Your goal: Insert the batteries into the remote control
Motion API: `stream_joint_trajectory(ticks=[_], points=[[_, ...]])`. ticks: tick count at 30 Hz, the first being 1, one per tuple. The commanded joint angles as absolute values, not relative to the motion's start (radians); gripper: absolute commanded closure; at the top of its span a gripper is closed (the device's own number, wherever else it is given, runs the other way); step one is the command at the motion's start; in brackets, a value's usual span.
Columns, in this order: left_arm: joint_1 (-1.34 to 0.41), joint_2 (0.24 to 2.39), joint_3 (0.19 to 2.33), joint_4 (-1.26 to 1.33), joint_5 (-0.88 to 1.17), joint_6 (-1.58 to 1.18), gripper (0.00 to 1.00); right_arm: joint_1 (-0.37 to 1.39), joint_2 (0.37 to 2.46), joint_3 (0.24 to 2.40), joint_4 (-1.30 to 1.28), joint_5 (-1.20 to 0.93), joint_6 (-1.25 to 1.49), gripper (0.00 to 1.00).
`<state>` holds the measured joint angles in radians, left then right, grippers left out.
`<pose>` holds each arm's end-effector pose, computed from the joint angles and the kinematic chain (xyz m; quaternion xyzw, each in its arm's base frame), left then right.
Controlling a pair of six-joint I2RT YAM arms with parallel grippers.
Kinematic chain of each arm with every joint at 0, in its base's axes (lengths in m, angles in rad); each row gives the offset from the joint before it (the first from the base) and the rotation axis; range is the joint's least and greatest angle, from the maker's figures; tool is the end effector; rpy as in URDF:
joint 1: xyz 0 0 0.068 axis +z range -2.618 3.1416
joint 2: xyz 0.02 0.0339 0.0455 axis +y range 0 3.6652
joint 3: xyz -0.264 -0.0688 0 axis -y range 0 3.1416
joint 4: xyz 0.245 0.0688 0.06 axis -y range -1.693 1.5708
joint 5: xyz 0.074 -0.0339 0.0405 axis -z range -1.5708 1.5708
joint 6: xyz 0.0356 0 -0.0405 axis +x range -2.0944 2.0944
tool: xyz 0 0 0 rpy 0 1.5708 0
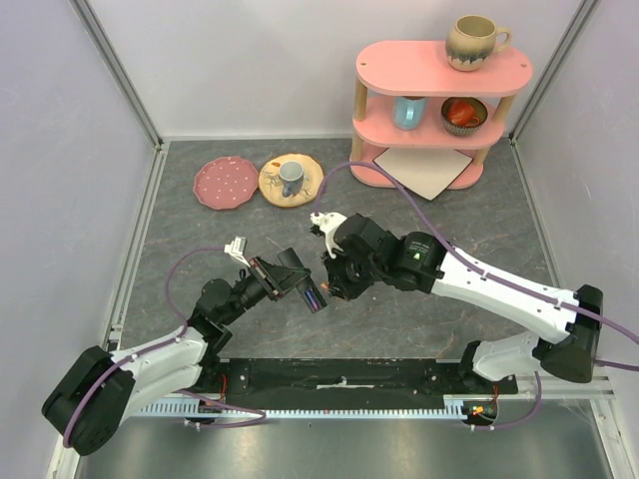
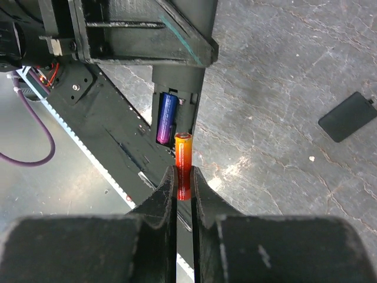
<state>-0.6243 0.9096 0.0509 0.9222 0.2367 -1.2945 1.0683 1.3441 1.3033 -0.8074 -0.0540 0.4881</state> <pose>0.1345 -0.1072 0.1825 -0.1422 0.6700 -0.6393 0.3495 0.1333 0.2466 0.3385 -0.2766 0.8933 0.2660 0.2339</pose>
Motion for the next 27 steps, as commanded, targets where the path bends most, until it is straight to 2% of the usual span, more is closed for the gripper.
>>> stream_joint_trajectory(ticks=[1, 27], points=[[-0.627, 0.919, 0.021, 0.98, 0.236, -1.318, 0.98, 1.084, 1.393, 1.358, -0.804, -0.081, 0.508, 1.0], [-0.627, 0.867, 0.015, 0.959, 0.212, -1.302, 0.98, 1.111, 1.506, 1.391, -0.821, -0.081, 0.54, 1.0]])
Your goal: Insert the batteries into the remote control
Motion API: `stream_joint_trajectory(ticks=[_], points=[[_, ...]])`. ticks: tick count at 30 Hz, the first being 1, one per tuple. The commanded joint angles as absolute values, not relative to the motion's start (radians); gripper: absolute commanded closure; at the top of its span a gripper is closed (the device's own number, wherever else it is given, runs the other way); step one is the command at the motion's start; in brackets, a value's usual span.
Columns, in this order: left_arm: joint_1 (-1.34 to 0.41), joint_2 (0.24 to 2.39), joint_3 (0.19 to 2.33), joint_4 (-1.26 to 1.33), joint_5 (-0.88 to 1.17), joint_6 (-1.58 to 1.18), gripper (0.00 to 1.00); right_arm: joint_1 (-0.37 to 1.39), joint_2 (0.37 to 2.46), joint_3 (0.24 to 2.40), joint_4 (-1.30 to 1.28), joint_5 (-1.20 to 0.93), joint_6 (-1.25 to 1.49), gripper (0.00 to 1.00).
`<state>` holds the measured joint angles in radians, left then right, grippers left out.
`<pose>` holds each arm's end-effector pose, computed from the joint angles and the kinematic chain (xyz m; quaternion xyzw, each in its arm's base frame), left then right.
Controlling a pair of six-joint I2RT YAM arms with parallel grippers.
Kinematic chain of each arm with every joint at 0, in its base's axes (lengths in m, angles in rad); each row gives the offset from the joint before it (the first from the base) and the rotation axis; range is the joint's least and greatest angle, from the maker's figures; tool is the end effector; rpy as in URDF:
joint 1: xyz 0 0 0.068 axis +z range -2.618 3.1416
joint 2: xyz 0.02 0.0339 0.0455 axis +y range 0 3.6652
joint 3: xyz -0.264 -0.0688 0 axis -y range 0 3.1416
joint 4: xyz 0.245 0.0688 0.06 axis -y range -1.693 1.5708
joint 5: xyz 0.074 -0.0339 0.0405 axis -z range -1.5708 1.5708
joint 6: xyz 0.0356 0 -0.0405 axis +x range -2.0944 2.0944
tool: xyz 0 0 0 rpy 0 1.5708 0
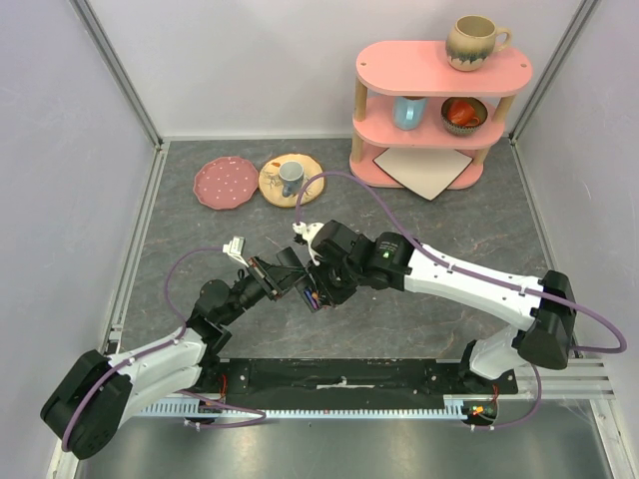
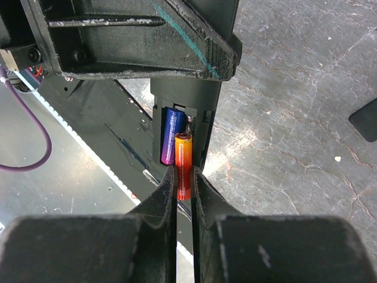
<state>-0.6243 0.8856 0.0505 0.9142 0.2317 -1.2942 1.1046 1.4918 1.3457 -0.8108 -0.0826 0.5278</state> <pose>0.1333 -0.1061 0.1851 -0.1414 0.6645 -0.6424 0.3547 0.1382 0.2812 0.3109 -0.2829 0.9096 0.2469 0.1781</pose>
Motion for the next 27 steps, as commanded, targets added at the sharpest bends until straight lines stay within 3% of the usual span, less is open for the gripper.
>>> stream_joint_trajectory(ticks=[1, 27], points=[[-0.627, 0.864, 0.015, 0.96, 0.213, -1.302, 0.98, 1.111, 1.508, 1.391, -0.824, -0.078, 0.541, 1.0], [-0.629, 0.812, -0.023, 0.999, 0.262, -1.315, 0.98, 1.089, 1.598, 1.44, -0.836, -0.034, 0.511, 1.0]])
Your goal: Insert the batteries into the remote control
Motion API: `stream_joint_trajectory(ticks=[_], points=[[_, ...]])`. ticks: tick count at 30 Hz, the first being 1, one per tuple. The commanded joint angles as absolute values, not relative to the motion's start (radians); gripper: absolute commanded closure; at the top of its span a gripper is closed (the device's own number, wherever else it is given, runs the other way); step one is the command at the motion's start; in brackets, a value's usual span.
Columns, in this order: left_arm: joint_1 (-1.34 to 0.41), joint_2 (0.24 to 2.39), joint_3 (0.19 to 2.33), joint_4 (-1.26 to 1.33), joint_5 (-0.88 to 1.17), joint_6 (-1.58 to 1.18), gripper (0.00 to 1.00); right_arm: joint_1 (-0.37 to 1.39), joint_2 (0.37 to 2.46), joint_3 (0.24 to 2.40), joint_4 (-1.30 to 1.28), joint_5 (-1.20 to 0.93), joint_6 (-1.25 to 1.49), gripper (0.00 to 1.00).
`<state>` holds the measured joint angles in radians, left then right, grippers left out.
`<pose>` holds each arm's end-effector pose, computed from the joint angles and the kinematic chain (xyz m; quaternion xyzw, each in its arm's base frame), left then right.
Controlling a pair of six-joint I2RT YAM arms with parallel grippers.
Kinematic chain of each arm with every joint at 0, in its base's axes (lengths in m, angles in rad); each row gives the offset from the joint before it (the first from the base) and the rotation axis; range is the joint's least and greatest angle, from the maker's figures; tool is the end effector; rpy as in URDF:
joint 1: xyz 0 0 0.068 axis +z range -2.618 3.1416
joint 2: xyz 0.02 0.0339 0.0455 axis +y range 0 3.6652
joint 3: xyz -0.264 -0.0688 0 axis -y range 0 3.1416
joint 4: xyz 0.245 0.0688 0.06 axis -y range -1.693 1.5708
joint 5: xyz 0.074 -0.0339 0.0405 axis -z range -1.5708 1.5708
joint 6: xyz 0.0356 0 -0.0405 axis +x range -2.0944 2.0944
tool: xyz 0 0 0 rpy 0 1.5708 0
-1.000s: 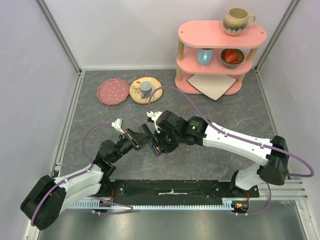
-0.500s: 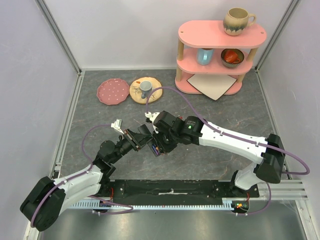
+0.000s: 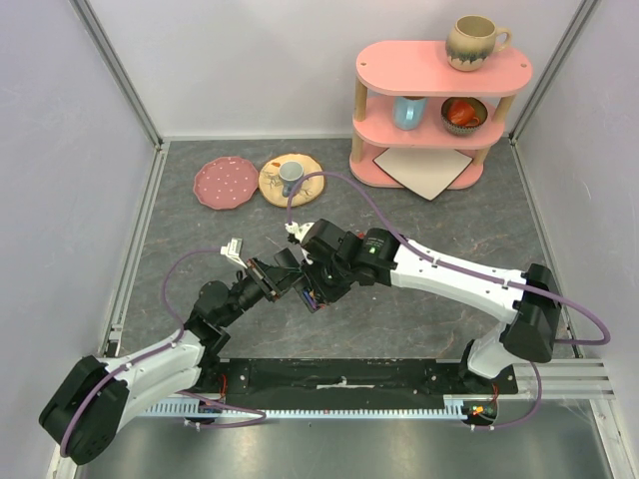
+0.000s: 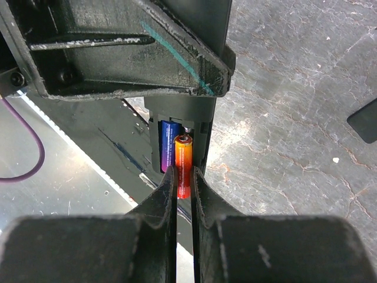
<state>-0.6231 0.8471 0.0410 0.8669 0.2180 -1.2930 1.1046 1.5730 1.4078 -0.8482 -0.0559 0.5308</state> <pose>0.1308 -0.1035 0.1827 -0.1491 0.6694 -0.6351 0.3554 0.1466 0.2957 0.3034 -0.2793 0.9196 0.2190 0.1685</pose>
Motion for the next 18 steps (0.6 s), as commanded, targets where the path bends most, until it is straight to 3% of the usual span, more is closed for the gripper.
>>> stream_joint_trajectory(ticks=[1, 9, 14, 18], points=[[-0.629, 0.81, -0.023, 0.997, 0.262, -1.315, 0.98, 1.088, 1.6, 1.44, -0.836, -0.032, 0.511, 1.0], [-0.63, 0.811, -0.021, 0.999, 0.262, -1.315, 0.98, 1.063, 1.611, 1.456, -0.844, -0.031, 0.496, 1.0], [-0.63, 0.815, -0.018, 1.0, 0.259, -1.321, 0.98, 1.06, 1.621, 1.477, -0.86, -0.031, 0.485, 0.9], [-0.63, 0.819, -0.018, 1.0, 0.244, -1.342, 0.98, 1.062, 1.628, 1.486, -0.876, -0.028, 0.476, 0.88]])
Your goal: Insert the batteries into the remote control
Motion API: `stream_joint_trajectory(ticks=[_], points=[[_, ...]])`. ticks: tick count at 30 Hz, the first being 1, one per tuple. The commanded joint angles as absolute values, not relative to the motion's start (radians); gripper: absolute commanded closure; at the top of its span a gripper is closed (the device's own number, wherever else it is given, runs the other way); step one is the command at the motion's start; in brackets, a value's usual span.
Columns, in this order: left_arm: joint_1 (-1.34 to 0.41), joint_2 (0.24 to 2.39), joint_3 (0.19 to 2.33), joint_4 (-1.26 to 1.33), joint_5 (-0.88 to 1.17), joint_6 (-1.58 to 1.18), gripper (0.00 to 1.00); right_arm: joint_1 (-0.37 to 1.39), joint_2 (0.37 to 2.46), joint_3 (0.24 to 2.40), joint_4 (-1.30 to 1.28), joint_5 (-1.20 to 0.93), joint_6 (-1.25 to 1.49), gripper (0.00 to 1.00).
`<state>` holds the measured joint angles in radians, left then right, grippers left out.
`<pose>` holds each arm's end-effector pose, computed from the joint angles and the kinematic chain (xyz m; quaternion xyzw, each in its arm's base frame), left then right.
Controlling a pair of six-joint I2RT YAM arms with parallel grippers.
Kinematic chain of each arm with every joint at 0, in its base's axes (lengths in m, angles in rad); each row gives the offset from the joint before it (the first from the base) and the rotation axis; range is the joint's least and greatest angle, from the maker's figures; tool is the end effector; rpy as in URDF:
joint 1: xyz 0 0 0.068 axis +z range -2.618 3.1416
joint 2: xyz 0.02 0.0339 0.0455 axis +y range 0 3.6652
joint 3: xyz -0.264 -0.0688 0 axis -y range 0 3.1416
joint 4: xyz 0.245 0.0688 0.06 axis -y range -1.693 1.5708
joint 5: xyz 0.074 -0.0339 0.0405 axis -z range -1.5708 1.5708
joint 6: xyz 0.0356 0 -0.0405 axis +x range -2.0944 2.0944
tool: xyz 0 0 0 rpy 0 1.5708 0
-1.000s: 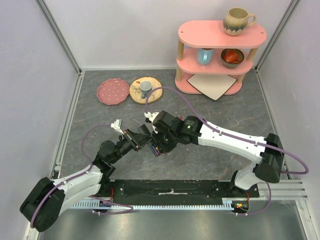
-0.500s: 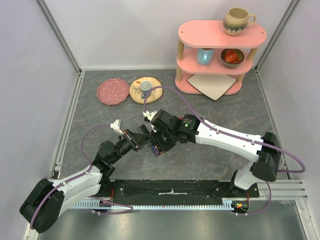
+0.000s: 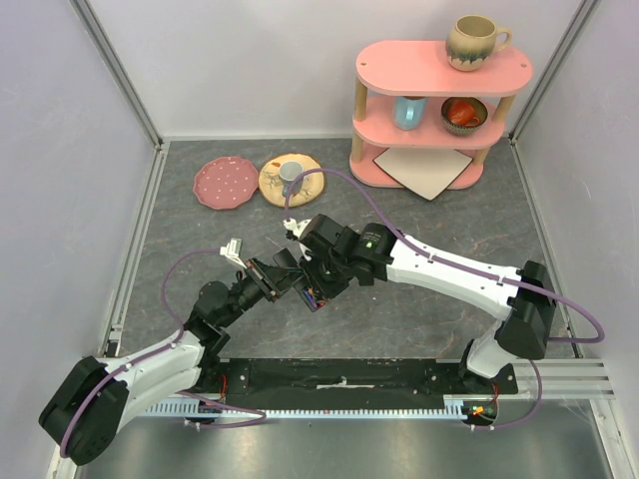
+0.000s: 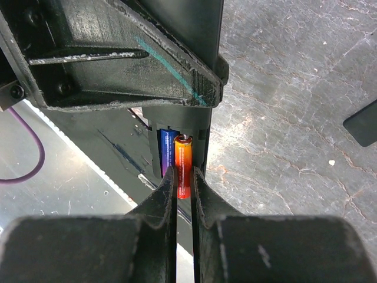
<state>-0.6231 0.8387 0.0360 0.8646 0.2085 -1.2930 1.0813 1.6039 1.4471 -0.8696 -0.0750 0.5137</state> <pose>0.1301 -0.1026 0.1821 -0.1523 0.6682 -0.6338 0.3585 0.1560 0.2985 0.3047 -0.2792 0.9212 0.2175 0.1618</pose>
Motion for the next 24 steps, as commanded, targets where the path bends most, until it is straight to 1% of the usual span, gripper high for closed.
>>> stream_joint_trajectory(ticks=[1, 4, 5, 8, 13, 17, 24], points=[[-0.63, 0.818, -0.018, 0.999, 0.242, -1.345, 0.98, 1.062, 1.629, 1.488, -0.88, -0.026, 0.474, 0.88], [-0.63, 0.821, -0.008, 1.002, 0.239, -1.356, 0.98, 1.06, 1.634, 1.491, -0.893, -0.025, 0.465, 0.82], [-0.63, 0.821, -0.006, 0.999, 0.239, -1.356, 0.98, 1.061, 1.634, 1.493, -0.899, -0.023, 0.465, 0.78], [-0.63, 0.825, -0.005, 0.994, 0.236, -1.361, 0.98, 1.062, 1.634, 1.496, -0.905, -0.021, 0.462, 0.73], [-0.63, 0.836, 0.018, 0.986, 0.229, -1.367, 0.98, 1.062, 1.631, 1.497, -0.908, -0.017, 0.465, 0.69], [-0.63, 0.847, 0.023, 0.979, 0.229, -1.362, 0.98, 1.062, 1.623, 1.499, -0.907, -0.011, 0.469, 0.62], [-0.63, 0.854, 0.018, 0.965, 0.232, -1.342, 0.98, 1.062, 1.634, 1.519, -0.907, -0.006, 0.471, 0.57]])
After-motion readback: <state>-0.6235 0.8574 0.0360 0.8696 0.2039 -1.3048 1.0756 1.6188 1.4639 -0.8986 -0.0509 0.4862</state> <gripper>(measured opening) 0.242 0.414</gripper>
